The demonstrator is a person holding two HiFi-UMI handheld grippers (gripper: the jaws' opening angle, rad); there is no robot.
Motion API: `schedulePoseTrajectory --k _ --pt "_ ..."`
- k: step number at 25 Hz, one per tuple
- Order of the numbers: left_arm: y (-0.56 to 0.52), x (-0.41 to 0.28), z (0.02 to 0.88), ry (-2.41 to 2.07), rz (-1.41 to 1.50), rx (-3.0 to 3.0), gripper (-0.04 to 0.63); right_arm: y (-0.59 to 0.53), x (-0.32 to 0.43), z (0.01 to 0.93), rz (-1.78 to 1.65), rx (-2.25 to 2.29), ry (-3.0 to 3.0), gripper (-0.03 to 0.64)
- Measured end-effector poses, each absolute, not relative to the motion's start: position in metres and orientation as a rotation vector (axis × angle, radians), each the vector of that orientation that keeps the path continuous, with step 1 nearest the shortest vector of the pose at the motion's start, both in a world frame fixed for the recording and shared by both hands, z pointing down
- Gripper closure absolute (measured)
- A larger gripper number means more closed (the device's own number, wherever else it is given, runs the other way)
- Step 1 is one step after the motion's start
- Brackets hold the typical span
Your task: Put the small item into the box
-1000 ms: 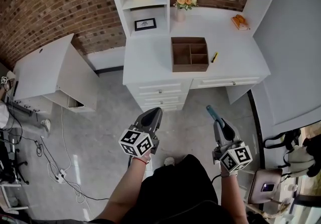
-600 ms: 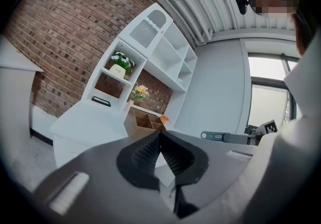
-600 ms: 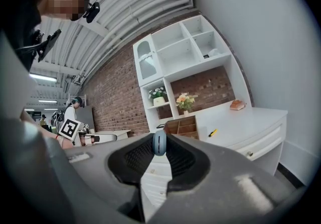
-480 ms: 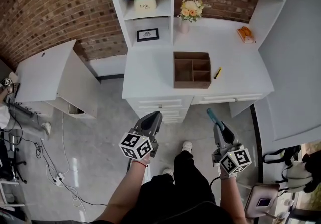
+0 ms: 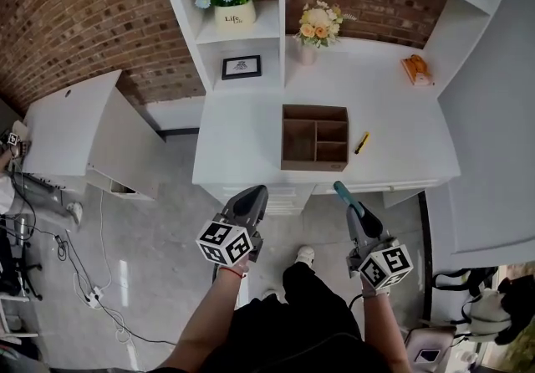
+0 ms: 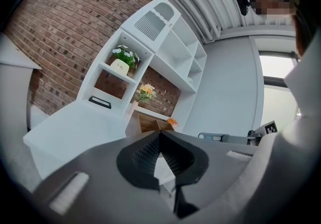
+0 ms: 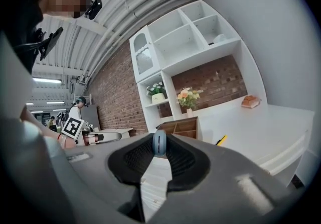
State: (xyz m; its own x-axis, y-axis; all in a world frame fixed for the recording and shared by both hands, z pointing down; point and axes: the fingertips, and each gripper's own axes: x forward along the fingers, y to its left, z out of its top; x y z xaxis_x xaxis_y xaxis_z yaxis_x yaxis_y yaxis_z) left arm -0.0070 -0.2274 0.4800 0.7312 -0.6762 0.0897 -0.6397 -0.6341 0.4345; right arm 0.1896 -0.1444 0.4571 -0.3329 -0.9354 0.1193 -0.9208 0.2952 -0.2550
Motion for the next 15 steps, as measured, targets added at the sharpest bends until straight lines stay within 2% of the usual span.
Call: schedulePoseTrajectory --k 15 --pt "-0.282 0.021 0.494 -1.108 -0.094 2.414 0.592 -0.222 0.22 0.48 -0.509 -1.678 2.621 0.549"
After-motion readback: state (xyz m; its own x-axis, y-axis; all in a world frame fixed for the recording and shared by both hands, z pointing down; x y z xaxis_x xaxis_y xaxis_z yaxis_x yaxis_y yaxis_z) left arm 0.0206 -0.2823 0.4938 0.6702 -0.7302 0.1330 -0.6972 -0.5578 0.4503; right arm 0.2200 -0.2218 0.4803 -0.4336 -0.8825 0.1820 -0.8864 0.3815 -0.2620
